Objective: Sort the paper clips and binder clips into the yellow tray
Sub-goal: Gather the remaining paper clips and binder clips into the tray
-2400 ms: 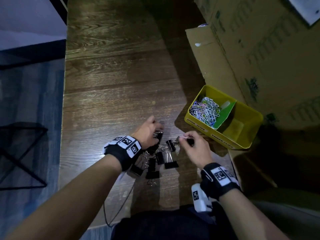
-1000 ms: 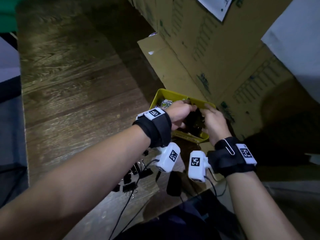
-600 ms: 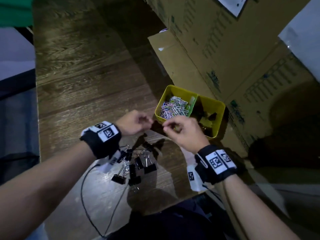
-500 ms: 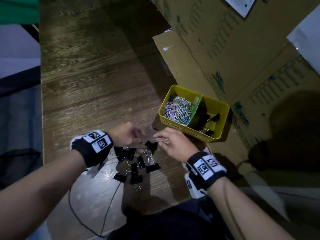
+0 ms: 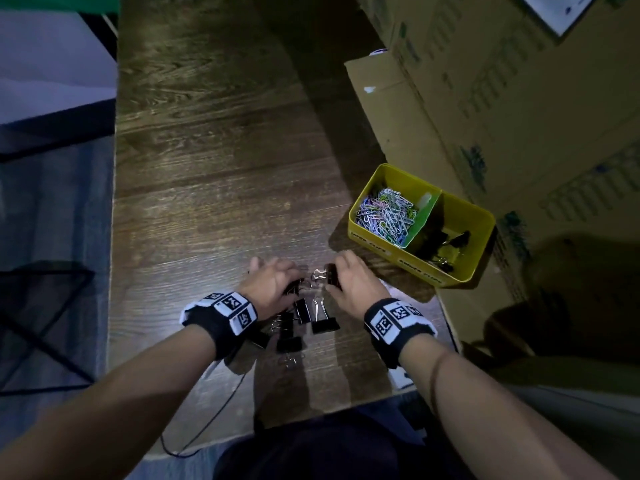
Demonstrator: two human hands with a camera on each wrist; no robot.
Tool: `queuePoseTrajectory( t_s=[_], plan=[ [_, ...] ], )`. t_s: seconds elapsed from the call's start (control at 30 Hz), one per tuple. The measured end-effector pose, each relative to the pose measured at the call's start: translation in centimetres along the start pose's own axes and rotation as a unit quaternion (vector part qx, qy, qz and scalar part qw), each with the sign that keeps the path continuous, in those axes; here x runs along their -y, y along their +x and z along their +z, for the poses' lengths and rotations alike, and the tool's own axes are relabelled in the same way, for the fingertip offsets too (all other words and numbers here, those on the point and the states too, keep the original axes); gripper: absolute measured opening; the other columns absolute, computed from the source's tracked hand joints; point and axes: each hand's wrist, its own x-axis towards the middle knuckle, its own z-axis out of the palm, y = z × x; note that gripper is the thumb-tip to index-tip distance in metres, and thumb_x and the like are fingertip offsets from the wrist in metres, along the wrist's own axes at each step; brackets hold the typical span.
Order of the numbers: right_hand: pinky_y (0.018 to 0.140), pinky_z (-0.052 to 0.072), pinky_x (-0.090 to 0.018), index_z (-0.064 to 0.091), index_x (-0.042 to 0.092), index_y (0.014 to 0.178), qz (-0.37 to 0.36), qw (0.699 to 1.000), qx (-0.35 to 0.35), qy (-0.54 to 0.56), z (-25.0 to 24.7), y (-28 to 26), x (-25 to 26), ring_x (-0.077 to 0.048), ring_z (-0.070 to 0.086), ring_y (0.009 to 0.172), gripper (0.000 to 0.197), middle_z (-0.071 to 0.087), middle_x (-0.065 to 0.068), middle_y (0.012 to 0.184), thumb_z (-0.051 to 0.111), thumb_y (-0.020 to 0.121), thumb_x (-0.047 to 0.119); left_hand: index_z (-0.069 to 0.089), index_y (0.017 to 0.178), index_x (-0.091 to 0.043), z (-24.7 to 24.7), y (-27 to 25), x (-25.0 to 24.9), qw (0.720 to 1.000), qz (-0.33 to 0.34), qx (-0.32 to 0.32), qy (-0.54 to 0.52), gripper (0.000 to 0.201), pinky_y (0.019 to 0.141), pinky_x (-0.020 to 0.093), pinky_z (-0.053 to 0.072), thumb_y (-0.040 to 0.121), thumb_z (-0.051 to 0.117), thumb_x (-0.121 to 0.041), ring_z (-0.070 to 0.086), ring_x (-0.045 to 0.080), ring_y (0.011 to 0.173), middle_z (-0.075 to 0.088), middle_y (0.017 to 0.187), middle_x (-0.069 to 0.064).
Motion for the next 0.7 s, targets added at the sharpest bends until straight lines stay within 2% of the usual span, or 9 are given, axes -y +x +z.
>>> queuePoseTrajectory(
  t_s=[0.07,0.13,0.2,0.3,0.37,0.4,0.47,0.6,0.7],
  plan=[
    [0.097,0.045,-0.034,0.05,0.01,0.126,0.077,0.986,-0.052,0.136,-0.9,-0.5,-0.1,-0.022,0.055,0.109,0.046,0.052,-0.006,0.122,0.065,0.086,0.027,0.041,0.136,-0.03,-0.3,0.0,-0.1,0.997,-0.008,-0.046,-0.057,0.05,0.094,0.037,0.027,0.088,0.053,-0.039,0.043,0.013,0.119,0.05,0.133,-0.006],
    [0.087,0.051,-0.031,0.053,0.017,0.123,0.148,0.933,-0.069,0.319,-1.8,-0.8,-0.3,-0.016,0.061,0.095,0.04,0.058,0.0,0.109,0.068,0.085,0.024,0.045,0.132,-0.026,-1.7,-0.1,-0.6,0.956,-0.04,-0.096,-0.274,0.046,0.091,0.026,0.039,0.088,0.059,-0.026,0.053,0.007,0.106,0.056,0.125,-0.002],
    [0.072,0.053,-0.03,0.051,0.019,0.121,0.167,0.838,-0.058,0.517,-2.6,-1.3,-0.4,-0.016,0.062,0.079,0.031,0.061,-0.004,0.101,0.056,0.092,0.011,0.051,0.124,-0.02,-3.4,-0.5,-0.9,0.804,-0.077,-0.159,-0.568,0.039,0.078,0.017,0.05,0.089,0.055,-0.004,0.062,0.009,0.096,0.061,0.113,0.003],
    [0.056,0.042,-0.03,0.052,0.01,0.097,0.151,0.724,-0.055,0.671,-3.1,-1.8,0.0,-0.021,0.052,0.063,0.029,0.054,-0.01,0.083,0.029,0.091,-0.007,0.056,0.101,-0.012,-5.6,-1.7,-0.1,0.552,-0.084,-0.197,-0.806,0.031,0.074,0.035,0.051,0.078,0.039,0.001,0.063,0.026,0.087,0.059,0.093,0.01],
    [0.049,0.031,-0.028,0.046,0.009,0.079,0.165,0.701,-0.049,0.692,-2.8,-1.9,0.2,-0.019,0.043,0.055,0.029,0.041,-0.01,0.071,0.024,0.082,-0.011,0.056,0.086,-0.012,-5.8,-2.5,1.0,0.497,-0.091,-0.191,-0.842,0.023,0.066,0.035,0.047,0.066,0.045,-0.009,0.059,0.025,0.077,0.057,0.085,0.009],
    [0.047,0.027,-0.025,0.043,0.01,0.074,0.176,0.7,-0.036,0.691,-2.6,-1.9,0.2,-0.016,0.038,0.052,0.025,0.035,-0.008,0.067,0.026,0.079,-0.008,0.056,0.08,-0.013,-5.6,-2.8,1.4,0.515,-0.102,-0.192,-0.829,0.016,0.061,0.032,0.044,0.066,0.048,-0.012,0.056,0.023,0.069,0.056,0.079,0.008],
    [0.044,0.024,-0.019,0.046,0.013,0.07,0.18,0.735,0.001,0.653,-2.3,-2.1,0.0,-0.012,0.037,0.046,0.013,0.036,-0.004,0.064,0.036,0.076,0.006,0.057,0.072,-0.013,-4.5,-3.3,2.2,0.634,-0.117,-0.207,-0.736,0.004,0.052,0.027,0.039,0.073,0.06,-0.016,0.05,0.018,0.056,0.056,0.066,0.005],
    [0.065,0.043,-0.025,0.055,0.022,0.074,0.115,0.935,0.087,0.323,-1.1,-2.9,-0.4,-0.011,0.057,0.072,0.022,0.06,0.007,0.08,0.068,0.081,0.039,0.067,0.08,-0.019,-1.7,-4.1,3.6,0.931,-0.066,-0.108,-0.343,0.011,0.066,0.031,0.05,0.076,0.074,-0.026,0.059,0.014,0.068,0.064,0.074,-0.004],
    [0.078,0.046,-0.029,0.058,0.021,0.094,0.025,0.982,0.151,0.111,0.0,-3.2,0.2,-0.018,0.057,0.094,0.042,0.062,0.0,0.104,0.079,0.068,0.047,0.06,0.114,-0.028,-0.3,-4.8,3.1,0.992,-0.039,-0.042,-0.112,0.036,0.072,0.03,0.049,0.08,0.068,-0.035,0.061,0.017,0.091,0.06,0.103,-0.006]
  ],
)
